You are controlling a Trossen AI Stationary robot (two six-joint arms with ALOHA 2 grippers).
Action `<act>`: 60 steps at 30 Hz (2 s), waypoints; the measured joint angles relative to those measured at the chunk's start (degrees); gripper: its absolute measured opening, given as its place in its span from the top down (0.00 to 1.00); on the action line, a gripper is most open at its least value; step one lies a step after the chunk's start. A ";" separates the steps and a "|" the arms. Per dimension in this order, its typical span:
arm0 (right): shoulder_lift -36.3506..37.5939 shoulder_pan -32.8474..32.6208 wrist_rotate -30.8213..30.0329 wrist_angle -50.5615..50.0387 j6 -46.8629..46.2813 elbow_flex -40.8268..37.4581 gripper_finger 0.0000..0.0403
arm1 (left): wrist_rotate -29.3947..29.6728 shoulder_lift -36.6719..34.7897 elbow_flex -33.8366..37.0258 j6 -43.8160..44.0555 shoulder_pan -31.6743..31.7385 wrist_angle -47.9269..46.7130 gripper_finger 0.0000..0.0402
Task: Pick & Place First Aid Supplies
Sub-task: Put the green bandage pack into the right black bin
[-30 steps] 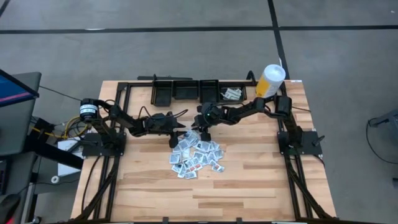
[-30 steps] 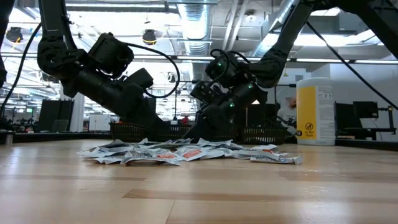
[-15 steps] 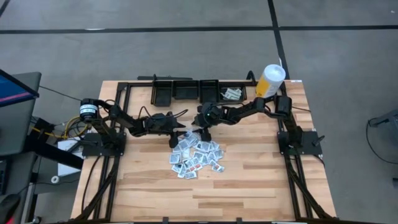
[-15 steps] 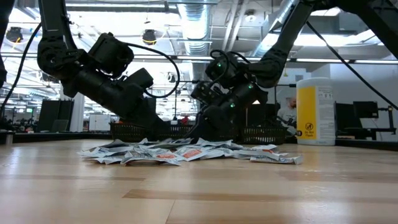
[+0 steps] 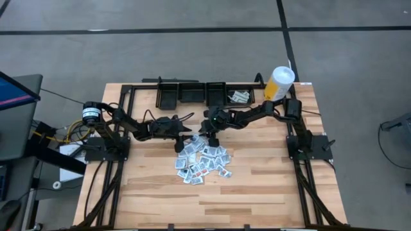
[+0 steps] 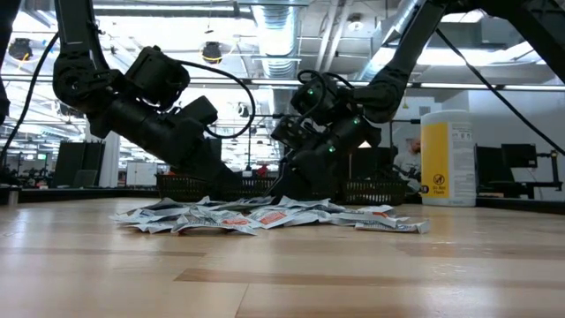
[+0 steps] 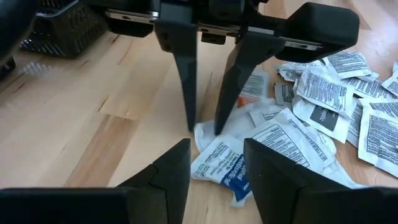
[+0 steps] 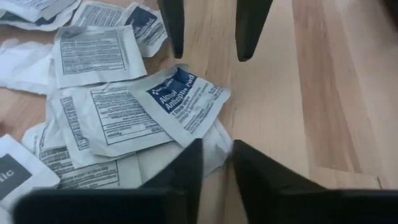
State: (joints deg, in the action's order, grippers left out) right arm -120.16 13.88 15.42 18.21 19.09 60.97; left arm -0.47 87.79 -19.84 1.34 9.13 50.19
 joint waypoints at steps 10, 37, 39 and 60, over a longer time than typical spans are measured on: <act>1.00 0.32 -0.54 -0.77 1.00 -0.11 0.98 | 0.00 0.00 0.00 0.01 0.01 0.26 0.63; 12.61 -0.63 -23.58 -6.87 0.20 -0.11 1.00 | -0.04 0.00 -0.02 0.01 -0.11 0.39 0.63; 12.75 -0.08 -29.73 -7.30 -1.17 -0.11 1.00 | -0.03 0.00 -0.02 0.01 -0.11 0.39 0.63; 31.18 13.33 -41.06 2.17 -7.15 -17.85 1.00 | -1.29 0.00 -0.02 0.05 -0.20 0.39 0.63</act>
State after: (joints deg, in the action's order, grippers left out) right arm -88.97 27.21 -25.64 20.37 11.94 43.12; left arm -1.76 87.79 -19.86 1.39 8.93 50.59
